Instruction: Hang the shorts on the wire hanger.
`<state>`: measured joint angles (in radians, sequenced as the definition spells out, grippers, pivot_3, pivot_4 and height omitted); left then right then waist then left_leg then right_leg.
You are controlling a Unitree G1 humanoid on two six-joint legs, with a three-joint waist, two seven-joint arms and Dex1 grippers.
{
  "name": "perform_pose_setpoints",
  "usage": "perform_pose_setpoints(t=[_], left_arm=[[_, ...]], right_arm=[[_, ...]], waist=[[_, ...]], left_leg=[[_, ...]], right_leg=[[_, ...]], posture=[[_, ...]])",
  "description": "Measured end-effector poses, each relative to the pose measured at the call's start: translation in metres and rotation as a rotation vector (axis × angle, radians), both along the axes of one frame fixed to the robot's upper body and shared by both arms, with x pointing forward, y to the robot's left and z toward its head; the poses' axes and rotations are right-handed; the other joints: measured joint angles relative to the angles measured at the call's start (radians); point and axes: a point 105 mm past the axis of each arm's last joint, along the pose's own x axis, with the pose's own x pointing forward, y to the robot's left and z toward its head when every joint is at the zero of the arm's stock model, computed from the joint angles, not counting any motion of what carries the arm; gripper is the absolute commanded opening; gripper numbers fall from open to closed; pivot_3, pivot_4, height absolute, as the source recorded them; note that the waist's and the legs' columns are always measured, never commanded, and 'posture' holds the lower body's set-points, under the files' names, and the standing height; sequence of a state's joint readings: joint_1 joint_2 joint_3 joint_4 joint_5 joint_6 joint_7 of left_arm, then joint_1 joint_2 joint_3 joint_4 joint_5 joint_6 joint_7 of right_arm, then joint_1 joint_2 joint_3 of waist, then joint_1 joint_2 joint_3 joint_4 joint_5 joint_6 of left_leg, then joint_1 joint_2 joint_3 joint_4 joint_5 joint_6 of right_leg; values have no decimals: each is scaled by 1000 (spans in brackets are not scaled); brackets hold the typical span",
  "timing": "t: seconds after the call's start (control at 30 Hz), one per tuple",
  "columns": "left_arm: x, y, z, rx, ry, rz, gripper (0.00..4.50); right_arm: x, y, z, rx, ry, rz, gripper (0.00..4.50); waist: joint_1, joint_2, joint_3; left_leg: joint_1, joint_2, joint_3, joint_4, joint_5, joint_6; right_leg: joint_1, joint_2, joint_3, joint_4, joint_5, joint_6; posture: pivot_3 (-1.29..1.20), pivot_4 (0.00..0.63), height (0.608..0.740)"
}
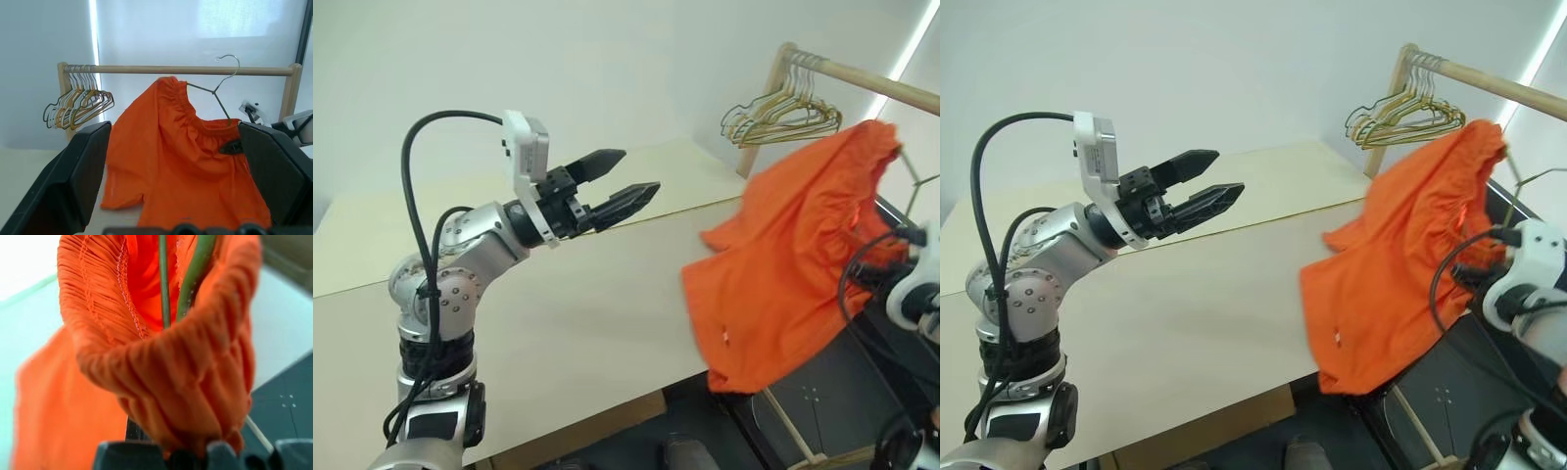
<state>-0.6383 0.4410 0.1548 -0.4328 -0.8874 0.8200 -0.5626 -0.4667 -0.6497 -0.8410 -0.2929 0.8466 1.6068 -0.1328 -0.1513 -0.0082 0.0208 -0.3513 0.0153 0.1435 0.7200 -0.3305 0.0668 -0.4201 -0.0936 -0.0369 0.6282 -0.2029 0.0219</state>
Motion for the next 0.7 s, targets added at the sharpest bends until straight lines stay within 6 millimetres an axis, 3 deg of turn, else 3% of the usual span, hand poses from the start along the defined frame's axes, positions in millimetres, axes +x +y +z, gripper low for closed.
perform_pose_setpoints(t=[0.13, 0.4, 0.7], left_arm=[[0, 0, 0, 1, -6, 0, 4476], [0, 4, -3, 16, 1, 12, 4476], [-1, 5, -5, 25, -1, 20, 4476]], right_arm=[[14, -16, 13, 123, -14, -122, 0], [23, -35, 13, 230, 99, -233, 0], [14, -73, 33, 315, 134, -365, 0]], waist=[[-13, 1, 0], [-18, 2, 0], [-2, 5, 2]], left_leg=[[0, 0, 0, -3, 0, 0], [-1, 0, 0, -5, 0, 1], [-1, 0, 1, -7, 0, 1]], right_leg=[[-1, 0, 1, -1, 0, 0], [-1, 0, 2, -3, 0, 1], [-1, 0, 3, -5, -1, 2]], posture=[[-202, 0, 740], [-173, 0, 740], [-167, 0, 740]])
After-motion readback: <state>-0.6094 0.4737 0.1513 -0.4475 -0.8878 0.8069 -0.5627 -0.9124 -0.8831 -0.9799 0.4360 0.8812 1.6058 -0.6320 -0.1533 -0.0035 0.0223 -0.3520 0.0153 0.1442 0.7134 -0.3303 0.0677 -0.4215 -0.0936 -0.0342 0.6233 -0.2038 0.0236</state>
